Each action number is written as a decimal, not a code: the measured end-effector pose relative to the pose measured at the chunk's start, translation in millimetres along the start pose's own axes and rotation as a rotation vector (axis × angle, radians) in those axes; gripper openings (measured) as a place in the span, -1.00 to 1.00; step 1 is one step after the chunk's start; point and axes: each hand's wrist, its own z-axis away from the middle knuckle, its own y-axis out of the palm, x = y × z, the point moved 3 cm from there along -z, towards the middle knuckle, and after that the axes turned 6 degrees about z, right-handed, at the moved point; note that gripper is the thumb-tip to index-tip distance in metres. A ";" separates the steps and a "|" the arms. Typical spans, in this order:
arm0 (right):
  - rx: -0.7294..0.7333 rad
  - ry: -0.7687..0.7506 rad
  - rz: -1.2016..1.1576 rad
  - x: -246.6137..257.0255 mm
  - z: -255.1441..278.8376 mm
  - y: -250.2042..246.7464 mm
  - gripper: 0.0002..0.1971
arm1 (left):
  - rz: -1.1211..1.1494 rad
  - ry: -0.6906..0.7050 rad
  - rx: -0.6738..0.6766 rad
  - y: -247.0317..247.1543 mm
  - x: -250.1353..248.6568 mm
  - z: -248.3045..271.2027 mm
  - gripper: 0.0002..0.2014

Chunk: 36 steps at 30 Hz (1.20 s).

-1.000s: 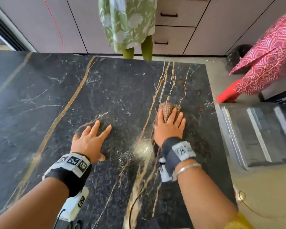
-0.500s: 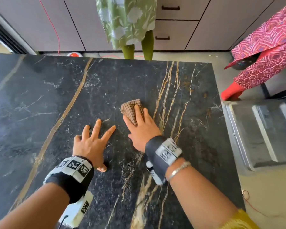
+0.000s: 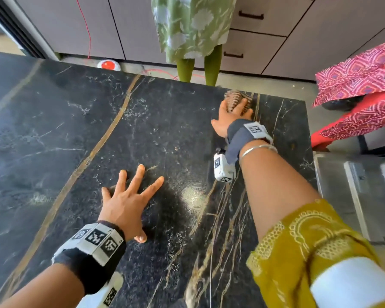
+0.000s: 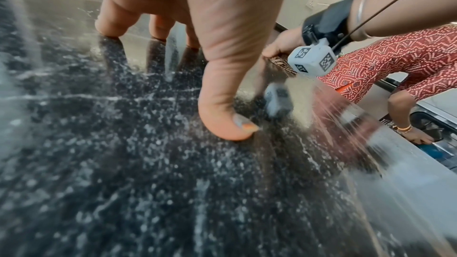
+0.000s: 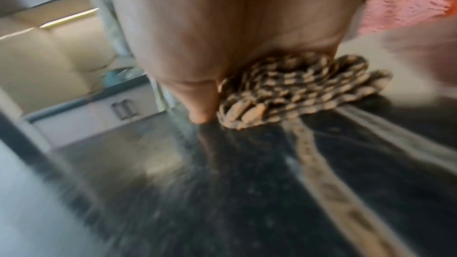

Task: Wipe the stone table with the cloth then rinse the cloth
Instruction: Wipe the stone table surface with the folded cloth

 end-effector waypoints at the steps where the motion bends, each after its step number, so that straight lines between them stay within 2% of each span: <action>1: -0.017 -0.085 0.043 15.2 -0.7 0.3 -0.28 | -0.001 -0.001 0.001 -0.1 0.0 -0.6 0.39; 3: -0.064 -0.266 0.132 47.4 4.9 6.6 -0.29 | -0.003 -0.002 0.006 -0.8 -0.4 -1.2 0.39; 6: -0.053 -0.513 0.224 89.6 29.1 26.4 -0.31 | 0.004 -0.008 0.015 -2.1 -0.8 -0.9 0.38; 9: -0.050 -0.575 0.194 90.9 32.7 35.2 -0.34 | 0.010 -0.010 0.017 -2.9 0.0 -1.3 0.37; 11: -0.116 -0.469 0.152 71.6 14.4 29.0 -0.34 | 0.010 -0.004 0.020 -2.8 0.8 -1.0 0.37; 14: -0.202 -0.119 0.057 22.3 -25.4 11.3 -0.32 | 0.022 0.004 0.012 -1.4 1.2 0.2 0.37; 16: -0.173 0.066 -0.031 -5.9 -43.1 -2.8 -0.34 | 0.035 0.005 0.005 -0.4 2.8 -0.5 0.38; 18: -0.112 0.133 -0.072 -18.4 -52.5 -14.5 -0.31 | 0.049 0.011 -0.005 0.6 3.7 -2.3 0.38; 20: -0.096 0.045 -0.001 -6.7 -52.9 -22.8 -0.23 | 0.054 0.020 -0.006 1.1 3.3 -3.5 0.39; 23: -0.170 -0.352 0.188 55.1 -38.2 -19.3 -0.19 | 0.061 0.016 -0.009 1.3 3.1 -4.7 0.38; 25: -0.134 -0.563 0.273 102.9 -12.1 -6.3 -0.16 | 0.060 0.012 -0.010 1.2 3.7 -4.6 0.38; 28: -0.067 -0.728 0.332 141.7 35.7 19.9 -0.18 | 0.060 0.006 -0.004 1.9 2.9 -3.5 0.38; 32: -0.031 -0.781 0.282 124.2 83.8 48.8 -0.32 | 0.062 -0.003 -0.009 -0.6 1.3 -3.1 0.36; 36: 0.021 -0.680 0.197 64.8 122.2 70.3 -0.36 | 0.110 -0.009 -0.047 1.4 2.7 1.3 0.32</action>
